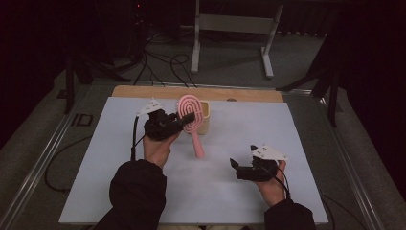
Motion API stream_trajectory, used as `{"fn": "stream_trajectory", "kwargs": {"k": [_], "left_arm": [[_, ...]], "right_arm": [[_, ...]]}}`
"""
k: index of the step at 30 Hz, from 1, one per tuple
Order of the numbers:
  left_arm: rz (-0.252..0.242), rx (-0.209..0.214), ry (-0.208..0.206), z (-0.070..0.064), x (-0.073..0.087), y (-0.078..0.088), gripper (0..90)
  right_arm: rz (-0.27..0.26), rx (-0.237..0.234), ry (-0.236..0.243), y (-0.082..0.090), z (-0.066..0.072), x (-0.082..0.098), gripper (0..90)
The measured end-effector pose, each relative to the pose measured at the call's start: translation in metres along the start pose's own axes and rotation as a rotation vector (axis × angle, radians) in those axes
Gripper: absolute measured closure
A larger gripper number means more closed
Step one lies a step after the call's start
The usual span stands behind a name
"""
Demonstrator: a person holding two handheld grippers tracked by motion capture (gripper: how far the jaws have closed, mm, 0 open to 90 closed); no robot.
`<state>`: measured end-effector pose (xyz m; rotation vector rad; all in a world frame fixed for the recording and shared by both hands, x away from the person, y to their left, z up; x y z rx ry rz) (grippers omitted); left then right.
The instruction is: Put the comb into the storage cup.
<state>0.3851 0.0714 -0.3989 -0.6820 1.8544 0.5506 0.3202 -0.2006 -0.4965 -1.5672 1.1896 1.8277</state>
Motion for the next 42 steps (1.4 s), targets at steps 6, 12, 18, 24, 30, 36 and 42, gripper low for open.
{"fn": "stream_trajectory", "kwargs": {"k": [6, 12, 18, 24, 30, 36, 42], "left_arm": [[-0.002, -0.008, -0.005, 0.003, -0.002, 0.002, 65.1], [-0.007, -0.014, -0.003, 0.005, -0.005, 0.003, 65.1], [-0.011, -0.016, -0.006, 0.005, -0.008, 0.003, 65.1], [-0.019, -0.020, -0.010, 0.006, -0.012, 0.006, 65.0], [-0.033, -0.026, -0.018, 0.008, -0.020, 0.009, 65.1], [-0.037, -0.025, -0.029, 0.010, -0.025, 0.007, 65.0], [-0.042, -0.025, -0.026, 0.013, -0.031, 0.005, 65.0]], "right_arm": [[-0.032, 0.011, 0.005, 0.013, -0.005, 0.009, 8.9], [-0.053, 0.032, -0.021, 0.023, -0.014, 0.019, 8.9], [-0.076, 0.040, -0.035, 0.029, -0.017, 0.022, 8.9], [-0.110, 0.056, -0.041, 0.036, -0.021, 0.025, 8.9], [-0.128, 0.087, -0.049, 0.045, -0.024, 0.031, 8.9], [-0.145, 0.105, -0.061, 0.050, -0.028, 0.034, 8.9], [-0.137, 0.123, -0.033, 0.050, -0.028, 0.038, 8.9]]}}
Point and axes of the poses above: each handheld gripper's, and its own axes: y roughly backward along the jaws, x roughly out of its underside, z roughly to its left, the point moved 5 cm from there along -y, roughly forward along the jaws, and after that the axes turned 11 degrees about -z, right-handed, at the moved point
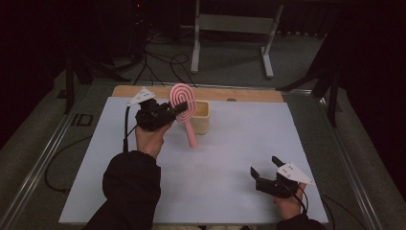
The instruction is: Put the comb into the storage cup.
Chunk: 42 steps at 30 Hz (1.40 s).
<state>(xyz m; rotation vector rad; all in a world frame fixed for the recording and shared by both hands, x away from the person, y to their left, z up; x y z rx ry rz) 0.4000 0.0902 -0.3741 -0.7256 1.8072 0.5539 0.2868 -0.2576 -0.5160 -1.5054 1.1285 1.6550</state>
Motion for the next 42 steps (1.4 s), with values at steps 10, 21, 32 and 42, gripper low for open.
{"fn": "stream_trajectory", "kwargs": {"k": [10, 21, 32, 42], "left_arm": [[-0.003, -0.007, -0.007, 0.005, -0.009, -0.002, 65.1], [-0.004, -0.013, -0.014, 0.008, -0.015, -0.008, 65.0], [-0.004, -0.036, -0.031, 0.014, -0.022, -0.013, 65.0], [-0.005, -0.053, -0.052, 0.016, -0.032, -0.015, 65.0]], "right_arm": [[-0.002, 0.002, -0.009, 0.000, -0.002, 0.001, 8.9], [-0.011, 0.013, -0.009, 0.001, -0.004, 0.001, 8.9], [-0.007, 0.015, -0.007, 0.000, -0.003, 0.002, 8.9], [-0.014, 0.021, -0.009, 0.000, -0.003, 0.001, 9.0]]}}
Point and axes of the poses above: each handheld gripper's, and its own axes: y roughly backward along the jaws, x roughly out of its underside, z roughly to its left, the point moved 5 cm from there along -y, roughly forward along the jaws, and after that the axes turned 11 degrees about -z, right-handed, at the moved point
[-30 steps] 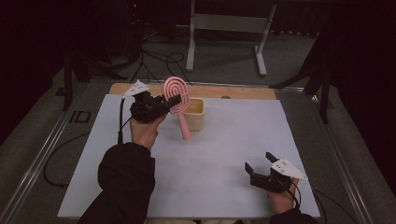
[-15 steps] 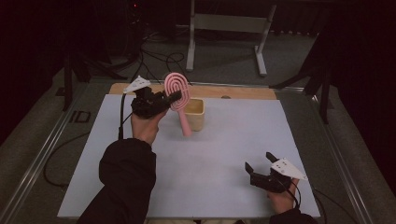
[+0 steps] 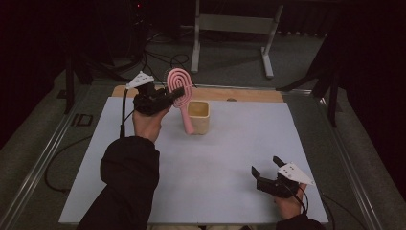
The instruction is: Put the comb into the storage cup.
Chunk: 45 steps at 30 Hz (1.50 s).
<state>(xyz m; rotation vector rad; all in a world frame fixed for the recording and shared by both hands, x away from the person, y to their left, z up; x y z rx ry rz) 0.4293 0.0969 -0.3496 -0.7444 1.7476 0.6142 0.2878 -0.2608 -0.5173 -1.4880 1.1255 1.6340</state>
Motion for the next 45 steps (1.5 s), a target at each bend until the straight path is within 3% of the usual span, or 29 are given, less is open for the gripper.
{"fn": "stream_trajectory", "kwargs": {"k": [28, 45], "left_arm": [[-0.015, -0.056, -0.026, 0.011, -0.016, -0.010, 65.0], [-0.027, -0.073, -0.034, 0.011, -0.024, -0.020, 65.0]], "right_arm": [[0.002, -0.003, 0.001, -0.001, 0.002, 0.000, 9.1], [-0.002, -0.002, -0.004, -0.001, 0.001, 0.000, 9.1]]}}
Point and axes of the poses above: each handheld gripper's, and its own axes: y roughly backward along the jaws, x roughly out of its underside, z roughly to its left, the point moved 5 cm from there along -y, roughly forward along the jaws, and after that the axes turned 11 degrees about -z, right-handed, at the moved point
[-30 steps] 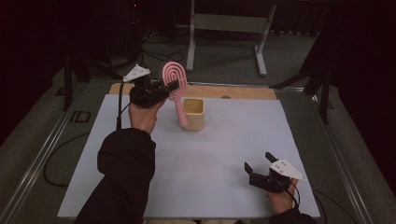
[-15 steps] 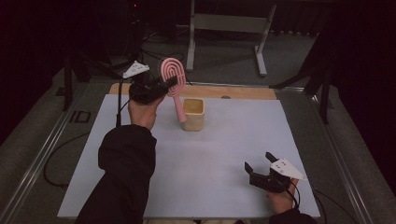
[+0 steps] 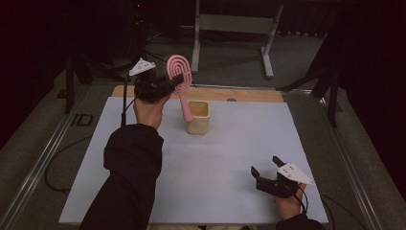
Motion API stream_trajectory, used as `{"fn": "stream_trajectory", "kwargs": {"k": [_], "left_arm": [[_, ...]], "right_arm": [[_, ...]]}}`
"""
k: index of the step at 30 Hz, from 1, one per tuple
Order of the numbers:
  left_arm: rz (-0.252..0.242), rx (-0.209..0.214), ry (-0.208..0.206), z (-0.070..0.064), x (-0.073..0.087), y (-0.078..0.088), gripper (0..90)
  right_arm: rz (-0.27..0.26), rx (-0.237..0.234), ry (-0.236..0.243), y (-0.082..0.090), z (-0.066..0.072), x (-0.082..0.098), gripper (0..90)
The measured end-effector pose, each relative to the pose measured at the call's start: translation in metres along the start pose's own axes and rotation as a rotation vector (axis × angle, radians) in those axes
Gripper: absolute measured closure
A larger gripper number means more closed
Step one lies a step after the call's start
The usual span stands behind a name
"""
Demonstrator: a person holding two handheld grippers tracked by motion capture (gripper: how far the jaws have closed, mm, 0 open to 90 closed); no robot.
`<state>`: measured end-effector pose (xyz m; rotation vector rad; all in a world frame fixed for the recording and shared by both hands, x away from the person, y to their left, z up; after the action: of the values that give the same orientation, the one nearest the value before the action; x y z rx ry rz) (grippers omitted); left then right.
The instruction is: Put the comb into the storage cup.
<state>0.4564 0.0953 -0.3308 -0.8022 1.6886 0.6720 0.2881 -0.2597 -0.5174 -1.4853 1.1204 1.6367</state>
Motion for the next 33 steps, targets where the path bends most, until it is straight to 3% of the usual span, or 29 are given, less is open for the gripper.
{"fn": "stream_trajectory", "kwargs": {"k": [33], "left_arm": [[-0.022, -0.034, 0.010, 0.004, 0.000, -0.021, 65.0]], "right_arm": [[-0.007, 0.006, -0.013, 0.001, -0.003, -0.001, 9.0]]}}
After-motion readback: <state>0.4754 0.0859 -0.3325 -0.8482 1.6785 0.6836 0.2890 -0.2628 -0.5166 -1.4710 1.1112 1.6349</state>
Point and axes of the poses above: each handheld gripper's, and its own axes: y roughly backward along the jaws, x roughly out of its underside, z roughly to its left, the point moved 5 cm from there along -y, roughly forward along the jaws, and after that the axes turned 11 degrees about -z, right-handed, at the moved point
